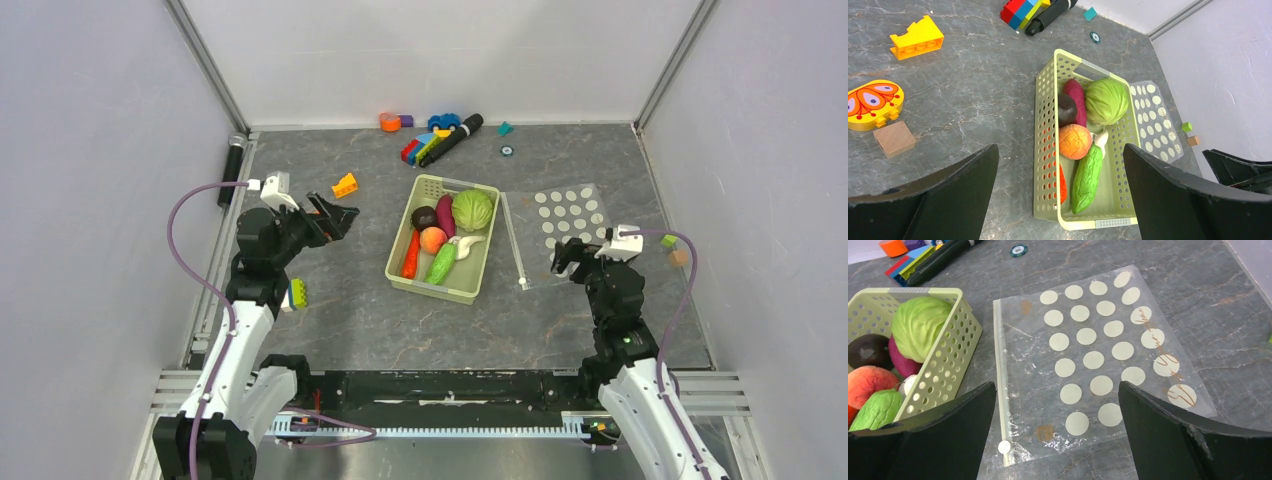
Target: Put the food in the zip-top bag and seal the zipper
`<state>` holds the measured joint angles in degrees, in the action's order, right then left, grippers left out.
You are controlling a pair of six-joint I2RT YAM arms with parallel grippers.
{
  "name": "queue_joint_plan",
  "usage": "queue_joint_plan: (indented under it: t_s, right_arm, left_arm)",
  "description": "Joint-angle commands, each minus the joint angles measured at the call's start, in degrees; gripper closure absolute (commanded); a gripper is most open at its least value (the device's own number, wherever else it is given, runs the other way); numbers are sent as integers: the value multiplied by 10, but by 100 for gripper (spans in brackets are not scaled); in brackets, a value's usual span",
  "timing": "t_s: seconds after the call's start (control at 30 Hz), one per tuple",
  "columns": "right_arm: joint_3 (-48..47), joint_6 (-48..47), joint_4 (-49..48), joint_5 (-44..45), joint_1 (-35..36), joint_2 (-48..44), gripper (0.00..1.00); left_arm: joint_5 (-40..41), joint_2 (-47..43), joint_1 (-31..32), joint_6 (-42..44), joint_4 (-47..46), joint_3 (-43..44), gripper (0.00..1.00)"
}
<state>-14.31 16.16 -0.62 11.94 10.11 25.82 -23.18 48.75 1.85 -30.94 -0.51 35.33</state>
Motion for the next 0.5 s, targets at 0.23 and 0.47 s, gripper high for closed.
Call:
queue_joint_plan:
  t_s: [0.23,0.47]
  right_arm:
    - [-20,-93,-65,-247,-1,64,2]
    - [-150,-80,22,-237,11,297,2]
  left_arm:
    - [-18,-3,-1,14,-20,-1,0]
    - [-26,6,-1,11,-20,4,0]
